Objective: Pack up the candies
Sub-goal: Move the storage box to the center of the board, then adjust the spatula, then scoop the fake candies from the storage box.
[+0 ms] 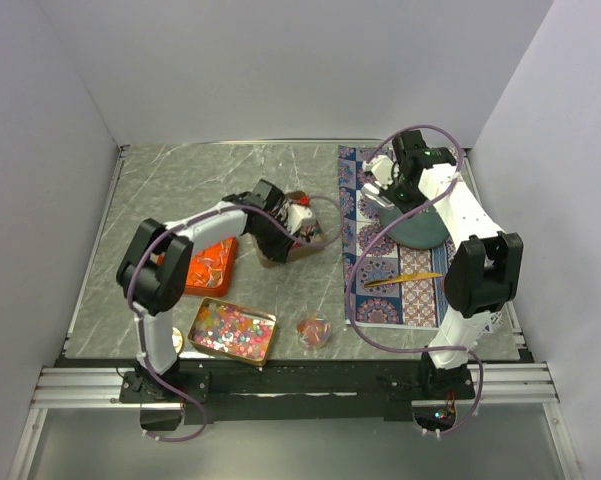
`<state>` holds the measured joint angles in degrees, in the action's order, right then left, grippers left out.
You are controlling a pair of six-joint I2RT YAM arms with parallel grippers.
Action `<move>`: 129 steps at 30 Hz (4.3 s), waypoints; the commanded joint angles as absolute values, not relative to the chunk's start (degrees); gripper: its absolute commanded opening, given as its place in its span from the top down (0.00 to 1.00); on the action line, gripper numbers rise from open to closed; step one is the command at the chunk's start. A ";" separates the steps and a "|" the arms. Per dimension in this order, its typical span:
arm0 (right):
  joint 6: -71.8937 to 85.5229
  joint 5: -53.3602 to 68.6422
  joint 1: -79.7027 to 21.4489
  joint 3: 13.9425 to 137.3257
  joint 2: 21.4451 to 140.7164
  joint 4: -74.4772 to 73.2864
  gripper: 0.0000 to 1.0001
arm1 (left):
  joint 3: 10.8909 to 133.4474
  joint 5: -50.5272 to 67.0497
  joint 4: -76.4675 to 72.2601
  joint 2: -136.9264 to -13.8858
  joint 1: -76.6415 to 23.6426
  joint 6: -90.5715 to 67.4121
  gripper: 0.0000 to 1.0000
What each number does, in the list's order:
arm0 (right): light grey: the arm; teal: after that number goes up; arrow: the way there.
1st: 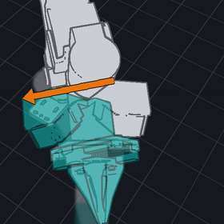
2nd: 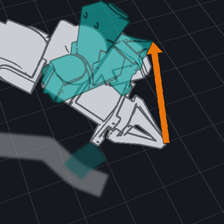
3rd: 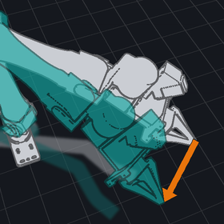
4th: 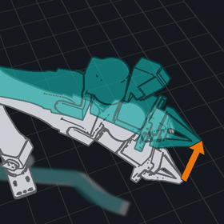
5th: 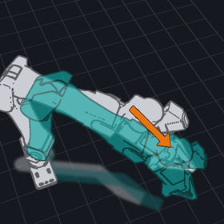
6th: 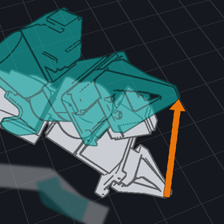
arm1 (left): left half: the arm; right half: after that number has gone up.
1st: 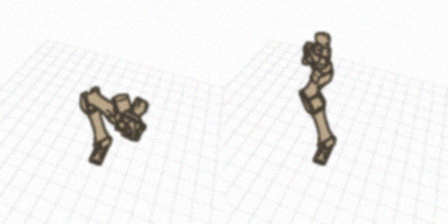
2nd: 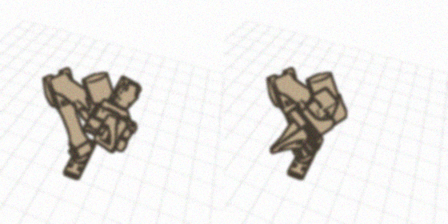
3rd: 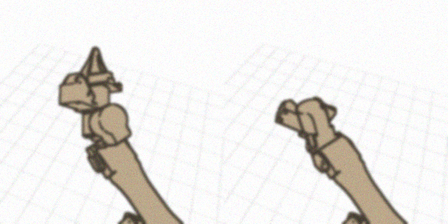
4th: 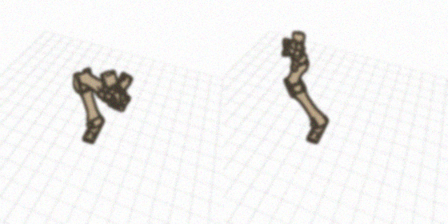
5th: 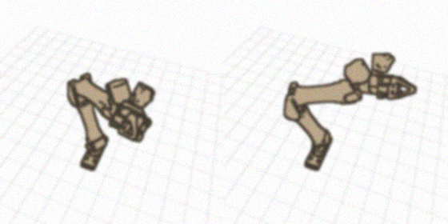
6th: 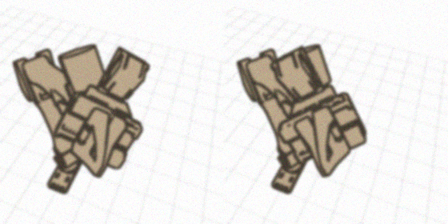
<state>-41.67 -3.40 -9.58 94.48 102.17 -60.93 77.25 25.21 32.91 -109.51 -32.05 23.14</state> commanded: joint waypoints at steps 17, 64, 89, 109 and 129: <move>-46.23 2.72 -17.93 98.79 99.50 -61.44 1.00 | 72.76 34.63 38.15 -86.14 -31.04 22.61 0.43; -48.78 -1.23 -38.50 105.55 106.96 -58.71 1.00 | 65.04 59.23 6.60 -88.76 -5.97 -31.99 0.99; -54.57 1.95 -41.84 107.25 104.76 -55.46 1.00 | 68.98 61.17 3.61 -95.29 -6.69 -36.38 0.90; -104.05 -24.60 -41.48 107.85 114.08 -60.38 1.00 | 53.88 43.95 14.50 -73.66 6.94 -28.65 0.50; -121.81 -43.94 -46.41 100.20 119.80 -53.79 1.00 | 50.36 45.18 11.69 -66.18 11.69 -30.85 0.47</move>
<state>-81.84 -37.76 -46.19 102.08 120.84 -51.51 50.30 44.71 14.11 -68.34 11.44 -29.87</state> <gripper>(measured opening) 0.172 0.529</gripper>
